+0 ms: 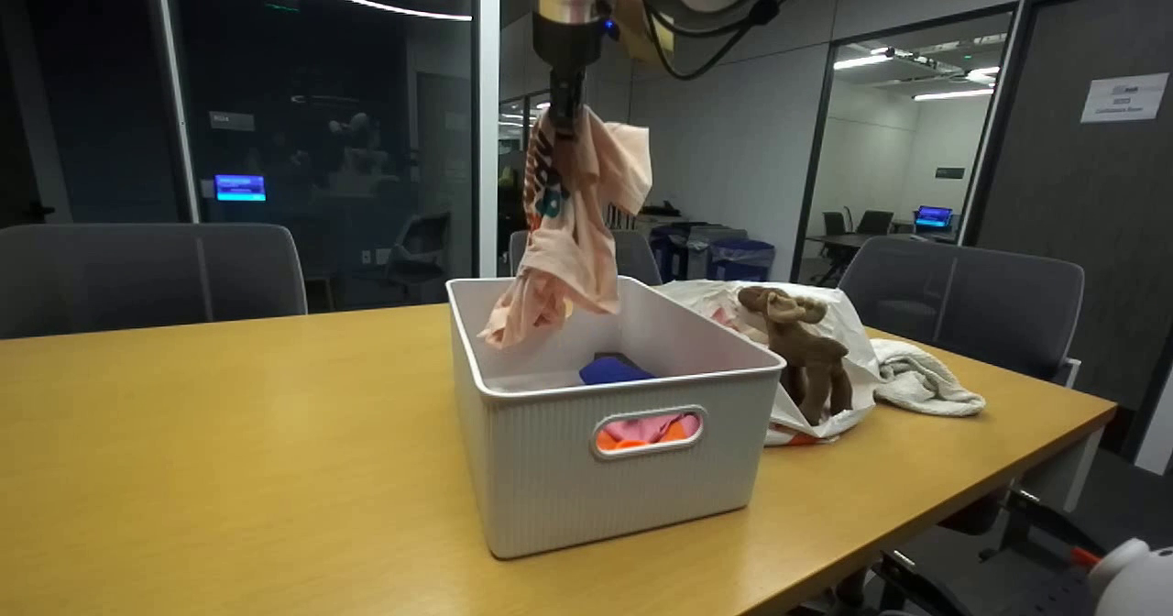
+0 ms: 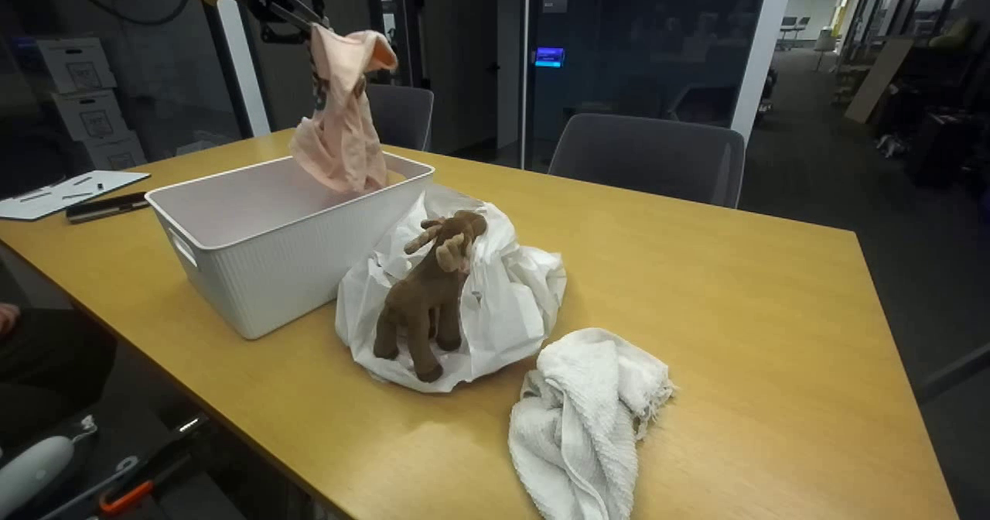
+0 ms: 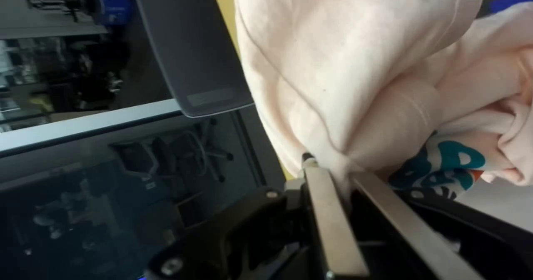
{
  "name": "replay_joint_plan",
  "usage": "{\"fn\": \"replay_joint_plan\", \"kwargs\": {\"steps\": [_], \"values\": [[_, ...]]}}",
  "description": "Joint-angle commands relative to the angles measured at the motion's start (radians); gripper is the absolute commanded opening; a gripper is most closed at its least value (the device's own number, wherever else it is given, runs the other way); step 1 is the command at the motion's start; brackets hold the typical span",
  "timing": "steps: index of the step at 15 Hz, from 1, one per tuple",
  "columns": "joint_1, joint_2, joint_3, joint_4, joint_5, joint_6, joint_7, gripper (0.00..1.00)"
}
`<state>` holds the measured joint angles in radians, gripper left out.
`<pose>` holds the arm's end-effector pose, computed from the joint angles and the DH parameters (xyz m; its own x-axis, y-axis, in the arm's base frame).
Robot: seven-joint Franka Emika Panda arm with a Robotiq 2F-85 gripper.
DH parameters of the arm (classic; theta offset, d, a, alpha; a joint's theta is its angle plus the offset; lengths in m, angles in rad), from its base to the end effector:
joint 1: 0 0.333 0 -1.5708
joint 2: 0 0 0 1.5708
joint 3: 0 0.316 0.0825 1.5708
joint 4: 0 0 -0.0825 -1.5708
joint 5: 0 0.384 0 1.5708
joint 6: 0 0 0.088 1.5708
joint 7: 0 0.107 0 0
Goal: Take out the clothes from the box and place them on the counter
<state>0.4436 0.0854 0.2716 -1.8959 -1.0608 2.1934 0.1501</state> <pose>0.4833 0.3730 0.4950 0.3997 0.9140 0.0699 0.5393 -0.2961 0.7884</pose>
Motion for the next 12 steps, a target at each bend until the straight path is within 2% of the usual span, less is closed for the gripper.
{"fn": "replay_joint_plan", "kwargs": {"steps": [1, 7, 9, 12], "values": [[0.007, -0.125, 0.062, -0.041, -0.126, -0.153, 0.115, 0.02], [-0.004, -0.212, 0.164, -0.095, -0.248, -0.459, 0.291, 0.02], [-0.020, -0.223, 0.161, -0.141, -0.276, -0.538, 0.337, 0.02], [-0.051, -0.241, 0.130, -0.201, -0.258, -0.647, 0.391, 0.02]]}}
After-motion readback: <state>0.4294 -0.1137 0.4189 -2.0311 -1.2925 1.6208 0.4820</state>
